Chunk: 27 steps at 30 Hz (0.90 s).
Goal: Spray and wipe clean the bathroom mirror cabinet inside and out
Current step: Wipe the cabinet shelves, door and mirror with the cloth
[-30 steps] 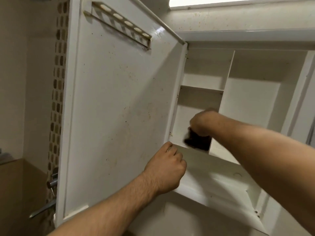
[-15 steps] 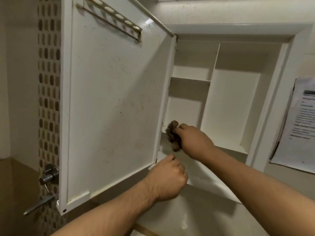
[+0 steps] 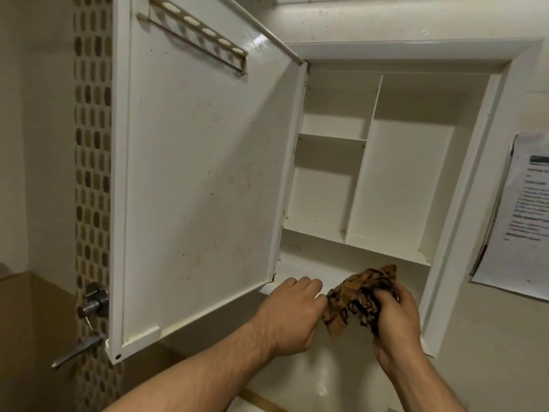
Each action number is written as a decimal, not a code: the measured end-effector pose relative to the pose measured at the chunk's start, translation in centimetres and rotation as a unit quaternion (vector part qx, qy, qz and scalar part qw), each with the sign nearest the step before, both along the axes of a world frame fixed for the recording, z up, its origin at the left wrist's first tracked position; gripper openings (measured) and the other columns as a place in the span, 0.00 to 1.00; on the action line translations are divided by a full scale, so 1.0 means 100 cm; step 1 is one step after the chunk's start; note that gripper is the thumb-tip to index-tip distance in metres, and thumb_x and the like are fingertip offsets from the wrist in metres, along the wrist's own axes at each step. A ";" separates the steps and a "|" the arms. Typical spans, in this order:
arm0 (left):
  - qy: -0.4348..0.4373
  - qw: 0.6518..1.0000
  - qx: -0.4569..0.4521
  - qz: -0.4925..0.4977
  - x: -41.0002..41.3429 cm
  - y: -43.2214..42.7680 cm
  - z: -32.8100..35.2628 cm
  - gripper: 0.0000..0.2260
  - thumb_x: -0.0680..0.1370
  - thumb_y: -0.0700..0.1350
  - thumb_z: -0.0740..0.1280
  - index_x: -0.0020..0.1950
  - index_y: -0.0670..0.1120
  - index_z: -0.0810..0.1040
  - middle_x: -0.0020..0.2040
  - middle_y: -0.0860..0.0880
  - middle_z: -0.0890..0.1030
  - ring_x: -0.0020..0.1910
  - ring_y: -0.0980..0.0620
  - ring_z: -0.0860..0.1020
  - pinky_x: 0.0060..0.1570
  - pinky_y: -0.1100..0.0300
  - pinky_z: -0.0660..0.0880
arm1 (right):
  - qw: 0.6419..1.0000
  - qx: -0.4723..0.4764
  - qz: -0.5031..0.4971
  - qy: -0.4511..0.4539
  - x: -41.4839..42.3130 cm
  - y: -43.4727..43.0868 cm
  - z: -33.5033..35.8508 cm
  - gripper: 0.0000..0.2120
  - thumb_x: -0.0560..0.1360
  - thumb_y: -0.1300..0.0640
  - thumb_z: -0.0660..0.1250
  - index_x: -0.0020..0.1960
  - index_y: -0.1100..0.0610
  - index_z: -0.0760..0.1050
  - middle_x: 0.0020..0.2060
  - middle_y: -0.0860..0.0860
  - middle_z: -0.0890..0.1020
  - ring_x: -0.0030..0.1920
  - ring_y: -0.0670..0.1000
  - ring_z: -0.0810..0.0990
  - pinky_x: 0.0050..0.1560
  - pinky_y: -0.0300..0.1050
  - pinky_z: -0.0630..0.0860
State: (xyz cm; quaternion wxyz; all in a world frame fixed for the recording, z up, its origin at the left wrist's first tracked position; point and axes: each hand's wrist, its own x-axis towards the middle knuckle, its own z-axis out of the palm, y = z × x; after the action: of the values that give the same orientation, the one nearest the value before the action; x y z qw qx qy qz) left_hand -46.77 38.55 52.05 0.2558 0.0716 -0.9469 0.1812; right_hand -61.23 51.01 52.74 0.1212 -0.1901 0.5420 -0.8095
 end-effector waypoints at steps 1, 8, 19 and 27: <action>0.004 1.000 -0.002 0.000 0.000 0.000 0.000 0.10 0.73 0.45 0.62 0.52 0.45 0.74 0.53 0.46 0.75 0.48 0.47 0.73 0.47 0.53 0.73 | 0.999 0.007 0.023 0.032 0.002 -0.004 0.011 0.16 0.80 0.62 0.67 0.67 0.55 0.76 0.56 0.57 0.85 0.58 0.59 0.84 0.51 0.52 0.81; 0.036 0.999 -0.007 0.009 0.011 -0.003 0.002 0.08 0.73 0.45 0.61 0.50 0.44 0.74 0.57 0.45 0.76 0.50 0.46 0.74 0.48 0.51 0.74 | 0.790 0.119 -0.143 0.584 0.019 -0.058 0.106 0.26 0.70 0.71 0.68 0.66 0.56 0.76 0.62 0.51 0.72 0.58 0.43 0.71 0.61 0.26 0.67; 0.074 0.997 0.026 -0.003 0.025 -0.014 -0.008 0.07 0.69 0.46 0.63 0.45 0.46 0.76 0.55 0.47 0.78 0.44 0.48 0.76 0.43 0.56 0.75 | 0.480 0.556 -0.014 0.679 0.012 -0.167 0.152 0.09 0.76 0.60 0.72 0.55 0.61 0.82 0.53 0.56 0.83 0.49 0.54 0.80 0.46 0.50 0.82; 0.076 0.997 0.030 0.006 0.038 -0.010 -0.008 0.09 0.71 0.47 0.65 0.49 0.46 0.77 0.58 0.46 0.77 0.47 0.49 0.76 0.44 0.57 0.74 | 0.367 0.691 -0.031 0.622 0.010 -0.145 0.192 0.03 0.80 0.58 0.64 0.48 0.56 0.74 0.43 0.52 0.76 0.41 0.54 0.74 0.46 0.49 0.72</action>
State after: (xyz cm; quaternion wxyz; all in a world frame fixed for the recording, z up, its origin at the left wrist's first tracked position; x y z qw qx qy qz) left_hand -42.94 37.58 51.21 0.3233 0.0986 -0.9294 0.1481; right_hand -60.23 36.52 71.94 -0.1861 -0.4730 0.8394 0.1922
